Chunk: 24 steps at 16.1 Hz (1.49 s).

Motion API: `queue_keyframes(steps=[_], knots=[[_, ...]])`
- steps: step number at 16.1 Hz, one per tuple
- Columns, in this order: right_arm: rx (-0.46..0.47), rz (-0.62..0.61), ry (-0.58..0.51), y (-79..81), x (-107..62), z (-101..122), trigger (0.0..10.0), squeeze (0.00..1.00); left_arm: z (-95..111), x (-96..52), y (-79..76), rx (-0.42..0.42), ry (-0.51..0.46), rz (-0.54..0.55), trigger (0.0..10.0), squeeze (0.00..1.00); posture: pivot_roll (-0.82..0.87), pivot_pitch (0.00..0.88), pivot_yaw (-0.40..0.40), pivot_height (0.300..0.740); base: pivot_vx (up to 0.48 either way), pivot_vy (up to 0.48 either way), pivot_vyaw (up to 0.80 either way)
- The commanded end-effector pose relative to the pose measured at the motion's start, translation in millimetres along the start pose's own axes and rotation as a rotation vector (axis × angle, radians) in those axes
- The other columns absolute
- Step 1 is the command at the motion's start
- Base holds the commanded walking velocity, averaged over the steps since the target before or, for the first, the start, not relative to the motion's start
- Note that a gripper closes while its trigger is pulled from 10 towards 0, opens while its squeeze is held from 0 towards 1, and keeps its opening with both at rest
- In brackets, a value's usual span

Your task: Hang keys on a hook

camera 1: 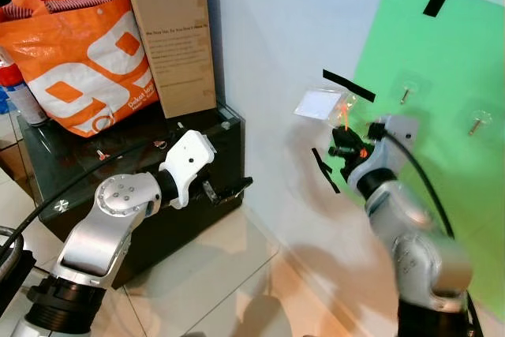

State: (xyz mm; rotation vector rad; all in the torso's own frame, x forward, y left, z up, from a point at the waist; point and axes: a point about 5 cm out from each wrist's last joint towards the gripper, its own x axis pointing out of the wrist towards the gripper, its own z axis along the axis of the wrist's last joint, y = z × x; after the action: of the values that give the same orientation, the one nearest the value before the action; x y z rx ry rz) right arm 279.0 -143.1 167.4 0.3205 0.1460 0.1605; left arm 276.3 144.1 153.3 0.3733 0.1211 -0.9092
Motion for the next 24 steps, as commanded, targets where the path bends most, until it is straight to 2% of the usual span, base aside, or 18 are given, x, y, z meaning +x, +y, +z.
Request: queue_keyframes(steps=[1,3,6,9,14,19,24], knots=[[0.029,-0.006,-0.020,-6.9,-0.1,14.4,10.0,0.00,4.2,-0.9,-0.6,0.010,-0.005,-0.018,10.0,0.00,-0.01,0.000,-0.004,0.740,0.000,0.000,0.00],[0.014,-0.014,-0.036,-19.5,0.1,27.8,10.0,0.00,3.7,-1.5,-1.1,0.009,-0.002,-0.025,10.0,0.00,-0.01,0.000,-0.004,0.740,0.000,0.000,0.00],[-0.004,-0.032,-0.044,-29.1,-0.3,37.7,10.0,0.00,3.6,-2.3,-1.7,0.008,0.000,-0.032,10.0,0.00,0.00,0.000,-0.013,0.740,0.000,0.000,0.00],[-0.021,-0.087,-0.044,-45.5,-4.8,46.8,10.0,0.00,3.4,-3.6,-2.2,0.009,0.003,-0.031,10.0,0.00,0.00,0.000,-0.017,0.740,0.000,0.000,0.00],[-0.030,-0.103,-0.050,-51.2,-6.9,51.9,10.0,0.00,4.1,-3.3,-3.6,0.007,-0.002,-0.054,10.0,0.00,0.00,0.000,-0.013,0.740,0.000,0.000,0.00],[0.017,-0.211,-0.041,-68.7,-5.6,51.4,10.0,0.00,9.1,-2.8,-9.4,-0.018,-0.045,-0.087,10.0,0.00,0.00,0.000,-0.023,0.740,0.000,0.000,0.00],[0.021,-0.211,-0.058,-71.3,-9.4,55.8,10.0,0.00,8.7,-3.9,-11.3,-0.025,-0.046,-0.101,10.0,0.00,0.00,0.000,-0.023,0.740,0.000,0.000,0.00]])
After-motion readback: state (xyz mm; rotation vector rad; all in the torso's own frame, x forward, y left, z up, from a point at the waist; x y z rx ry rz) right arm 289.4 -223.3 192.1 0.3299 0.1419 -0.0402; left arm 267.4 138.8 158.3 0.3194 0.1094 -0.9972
